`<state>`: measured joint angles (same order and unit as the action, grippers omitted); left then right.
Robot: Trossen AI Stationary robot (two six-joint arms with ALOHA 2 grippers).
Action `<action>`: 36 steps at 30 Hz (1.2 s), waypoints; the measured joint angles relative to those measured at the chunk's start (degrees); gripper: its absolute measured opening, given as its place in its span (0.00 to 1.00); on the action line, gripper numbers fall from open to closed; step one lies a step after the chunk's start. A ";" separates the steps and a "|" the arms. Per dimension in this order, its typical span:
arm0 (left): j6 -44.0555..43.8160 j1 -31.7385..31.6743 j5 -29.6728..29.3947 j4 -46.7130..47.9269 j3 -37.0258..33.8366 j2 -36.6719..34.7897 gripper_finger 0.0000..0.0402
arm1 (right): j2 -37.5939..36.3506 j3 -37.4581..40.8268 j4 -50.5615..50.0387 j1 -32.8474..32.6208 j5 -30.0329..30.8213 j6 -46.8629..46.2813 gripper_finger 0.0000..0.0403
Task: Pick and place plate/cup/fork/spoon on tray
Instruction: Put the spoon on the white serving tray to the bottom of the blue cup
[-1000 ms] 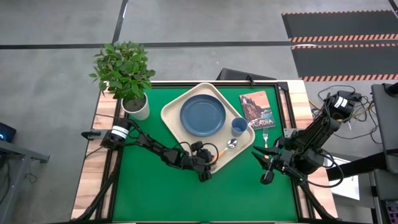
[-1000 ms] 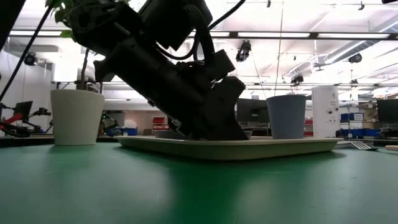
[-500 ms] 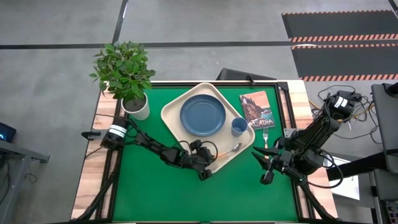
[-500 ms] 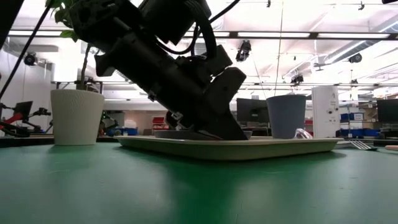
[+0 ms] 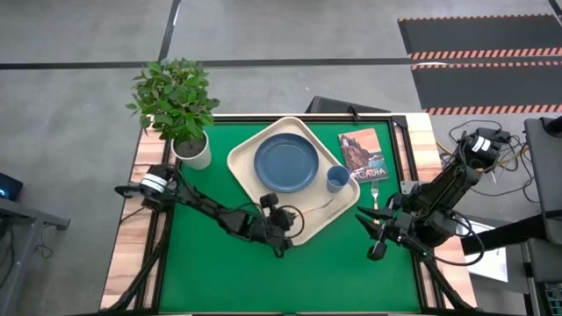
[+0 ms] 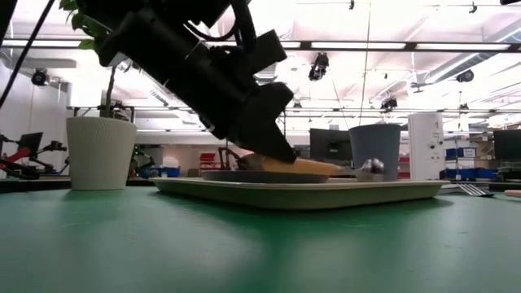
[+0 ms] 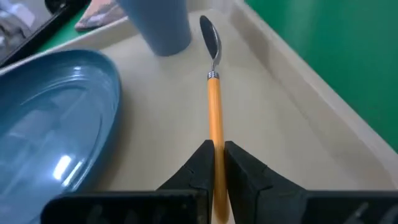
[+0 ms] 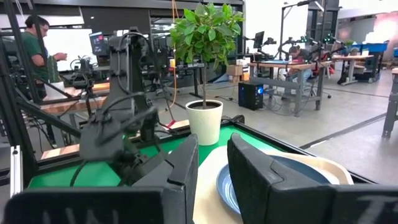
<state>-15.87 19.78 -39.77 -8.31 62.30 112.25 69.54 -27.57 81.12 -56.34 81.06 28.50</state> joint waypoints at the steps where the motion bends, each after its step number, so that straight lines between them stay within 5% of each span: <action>1: 0.33 0.34 -1.04 0.44 -0.07 0.18 0.03 | 0.00 0.00 0.00 0.00 0.00 -0.01 0.19; 7: 12.41 2.80 -8.83 0.38 -0.52 0.10 0.03 | 0.00 0.00 -0.26 0.00 0.00 -0.01 0.20; 17: 15.64 2.89 -0.20 0.24 -2.28 0.21 0.03 | 0.00 0.00 -0.43 0.00 0.00 -0.03 0.18; 36: 15.96 3.29 3.06 0.37 -3.29 -0.74 0.23 | 0.00 0.00 -0.74 0.00 -0.02 -0.43 0.19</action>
<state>0.09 23.07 -36.72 -7.93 59.01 111.51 69.54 -27.57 80.38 -56.34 81.03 28.08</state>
